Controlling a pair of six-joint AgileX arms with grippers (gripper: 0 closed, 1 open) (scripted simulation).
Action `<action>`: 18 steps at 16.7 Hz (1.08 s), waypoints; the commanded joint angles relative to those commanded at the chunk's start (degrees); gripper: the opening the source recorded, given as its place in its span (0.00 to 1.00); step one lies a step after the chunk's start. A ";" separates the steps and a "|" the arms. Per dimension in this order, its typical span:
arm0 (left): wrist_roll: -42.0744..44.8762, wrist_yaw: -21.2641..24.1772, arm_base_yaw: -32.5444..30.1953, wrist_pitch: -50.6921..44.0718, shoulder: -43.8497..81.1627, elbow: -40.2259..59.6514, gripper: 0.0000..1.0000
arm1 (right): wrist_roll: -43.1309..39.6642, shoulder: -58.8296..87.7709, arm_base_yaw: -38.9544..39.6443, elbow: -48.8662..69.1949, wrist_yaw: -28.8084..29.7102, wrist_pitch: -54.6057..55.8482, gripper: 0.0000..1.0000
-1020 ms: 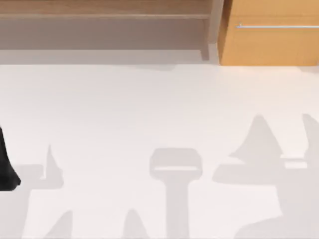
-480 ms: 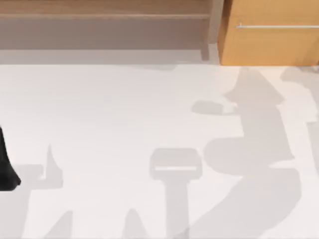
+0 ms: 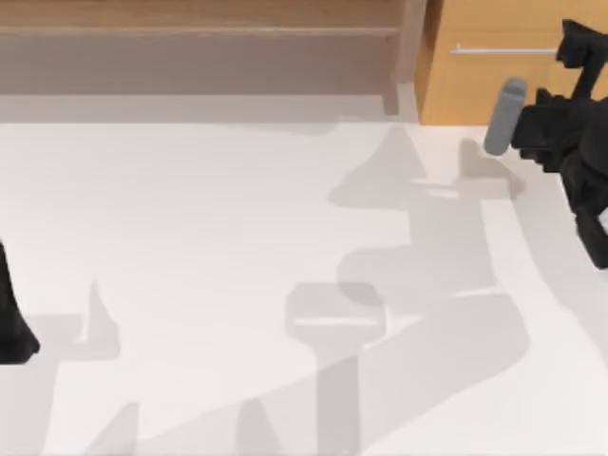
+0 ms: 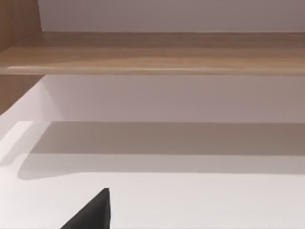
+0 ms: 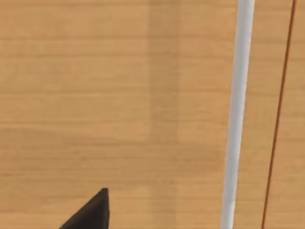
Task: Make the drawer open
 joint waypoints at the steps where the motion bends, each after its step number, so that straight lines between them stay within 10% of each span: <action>1: 0.00 0.00 0.00 0.00 0.00 0.00 1.00 | -0.67 0.46 0.49 0.08 0.52 0.32 1.00; 16: 0.00 0.00 0.00 0.00 0.00 0.00 1.00 | -0.80 3.50 -0.16 6.78 -0.09 -3.34 1.00; 18: 0.00 0.00 0.00 0.00 0.00 0.00 1.00 | -0.80 3.50 -0.16 6.78 -0.09 -3.34 0.85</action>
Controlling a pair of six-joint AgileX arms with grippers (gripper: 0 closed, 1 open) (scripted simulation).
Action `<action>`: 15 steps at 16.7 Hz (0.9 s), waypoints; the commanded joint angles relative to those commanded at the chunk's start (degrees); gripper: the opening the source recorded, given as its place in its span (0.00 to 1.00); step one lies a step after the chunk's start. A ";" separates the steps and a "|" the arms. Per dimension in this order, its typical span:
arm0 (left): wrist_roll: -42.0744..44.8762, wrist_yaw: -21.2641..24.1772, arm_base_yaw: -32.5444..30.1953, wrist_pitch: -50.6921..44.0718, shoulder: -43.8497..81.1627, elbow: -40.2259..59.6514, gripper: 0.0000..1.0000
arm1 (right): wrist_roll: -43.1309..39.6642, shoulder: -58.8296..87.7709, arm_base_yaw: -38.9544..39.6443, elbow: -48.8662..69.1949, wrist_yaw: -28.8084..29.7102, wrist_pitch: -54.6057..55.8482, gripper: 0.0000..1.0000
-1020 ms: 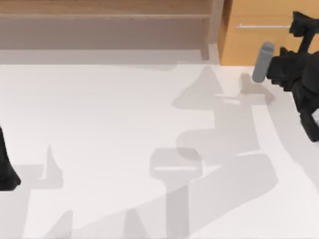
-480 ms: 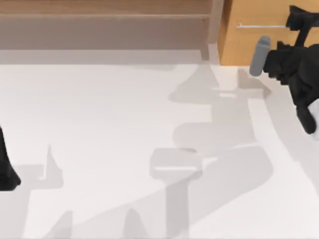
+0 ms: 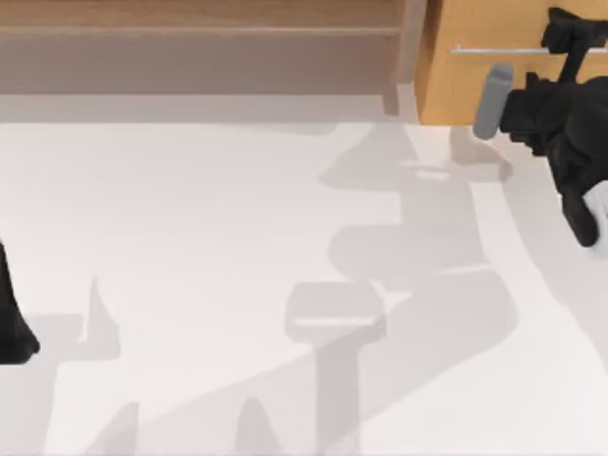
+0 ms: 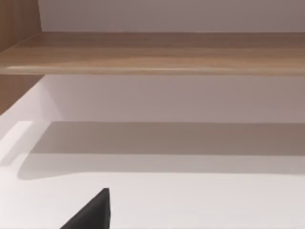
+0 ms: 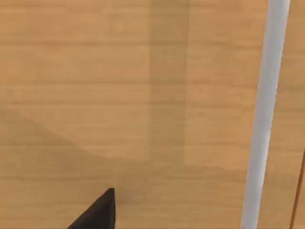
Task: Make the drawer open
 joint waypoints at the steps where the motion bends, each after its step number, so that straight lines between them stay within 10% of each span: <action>1: 0.00 0.00 0.00 0.00 0.00 0.00 1.00 | 0.00 0.00 0.00 0.00 0.00 0.00 0.77; 11: 0.00 0.00 0.00 0.00 0.00 0.00 1.00 | 0.00 0.00 0.00 0.00 0.00 0.00 0.02; 15: 0.00 0.00 0.00 0.00 0.00 0.00 1.00 | 0.00 0.00 0.00 0.00 0.00 0.00 0.00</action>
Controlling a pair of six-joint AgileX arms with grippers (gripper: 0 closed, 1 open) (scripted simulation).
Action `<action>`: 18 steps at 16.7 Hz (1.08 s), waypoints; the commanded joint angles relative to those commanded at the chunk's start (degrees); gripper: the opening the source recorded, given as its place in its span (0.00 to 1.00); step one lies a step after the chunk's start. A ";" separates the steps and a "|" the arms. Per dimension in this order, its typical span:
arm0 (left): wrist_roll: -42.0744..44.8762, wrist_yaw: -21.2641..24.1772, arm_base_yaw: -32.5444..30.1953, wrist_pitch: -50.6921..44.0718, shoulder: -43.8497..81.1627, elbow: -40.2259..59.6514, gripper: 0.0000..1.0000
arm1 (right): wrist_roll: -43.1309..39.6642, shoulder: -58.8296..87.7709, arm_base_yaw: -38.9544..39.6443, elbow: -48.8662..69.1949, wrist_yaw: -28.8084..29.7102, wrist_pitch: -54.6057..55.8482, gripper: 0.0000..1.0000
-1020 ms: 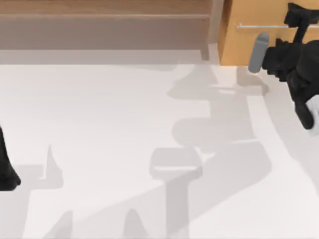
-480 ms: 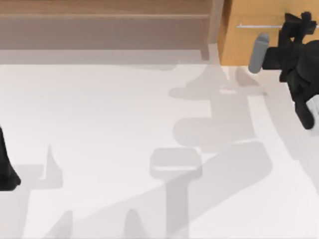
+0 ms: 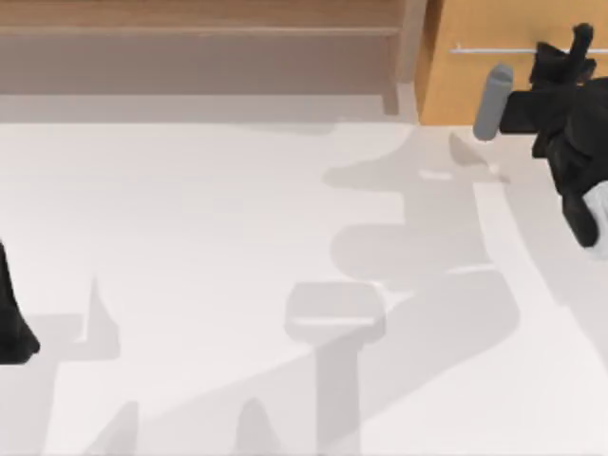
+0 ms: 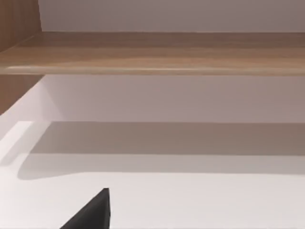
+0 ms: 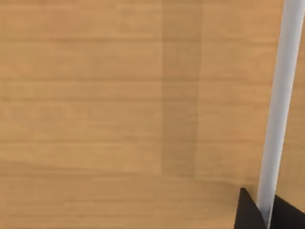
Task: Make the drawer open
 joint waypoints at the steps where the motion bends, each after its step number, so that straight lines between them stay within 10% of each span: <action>1: 0.00 0.00 0.00 0.00 0.00 0.00 1.00 | 0.00 0.00 0.00 0.00 0.00 0.00 0.00; 18: 0.00 0.00 0.00 0.00 0.00 0.00 1.00 | 0.26 -7.07 2.22 -16.50 1.99 9.06 0.00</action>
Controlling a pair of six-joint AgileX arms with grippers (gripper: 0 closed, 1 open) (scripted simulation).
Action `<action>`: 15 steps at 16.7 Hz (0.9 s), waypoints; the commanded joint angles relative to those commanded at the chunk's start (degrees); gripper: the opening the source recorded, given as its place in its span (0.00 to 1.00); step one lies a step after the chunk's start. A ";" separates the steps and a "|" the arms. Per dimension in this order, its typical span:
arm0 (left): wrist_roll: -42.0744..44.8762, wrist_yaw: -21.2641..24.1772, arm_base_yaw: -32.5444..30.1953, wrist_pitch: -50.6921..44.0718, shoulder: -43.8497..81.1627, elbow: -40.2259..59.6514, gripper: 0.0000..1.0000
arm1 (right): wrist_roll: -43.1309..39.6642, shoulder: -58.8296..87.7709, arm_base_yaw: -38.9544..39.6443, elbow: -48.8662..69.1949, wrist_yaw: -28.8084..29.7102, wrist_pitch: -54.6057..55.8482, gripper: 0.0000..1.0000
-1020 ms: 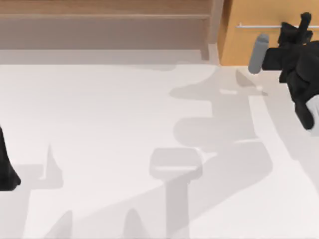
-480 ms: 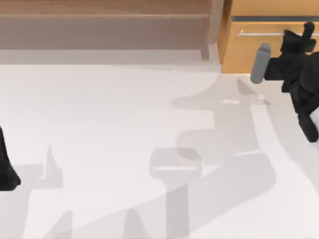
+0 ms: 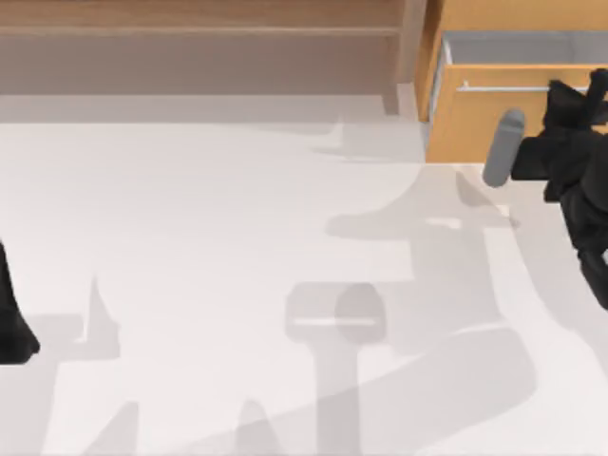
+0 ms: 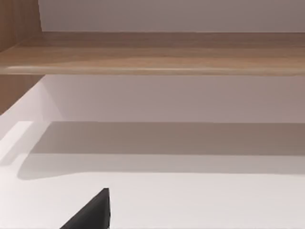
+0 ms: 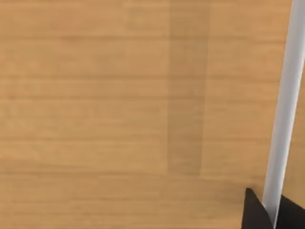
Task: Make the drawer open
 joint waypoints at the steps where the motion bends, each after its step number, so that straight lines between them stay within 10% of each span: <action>1: 0.00 0.00 0.00 0.00 0.00 0.00 1.00 | 0.02 0.25 -0.10 0.24 -0.08 -0.20 0.00; 15: 0.00 0.00 0.00 0.00 0.00 0.00 1.00 | 0.09 -5.39 2.67 -14.57 2.60 8.88 0.00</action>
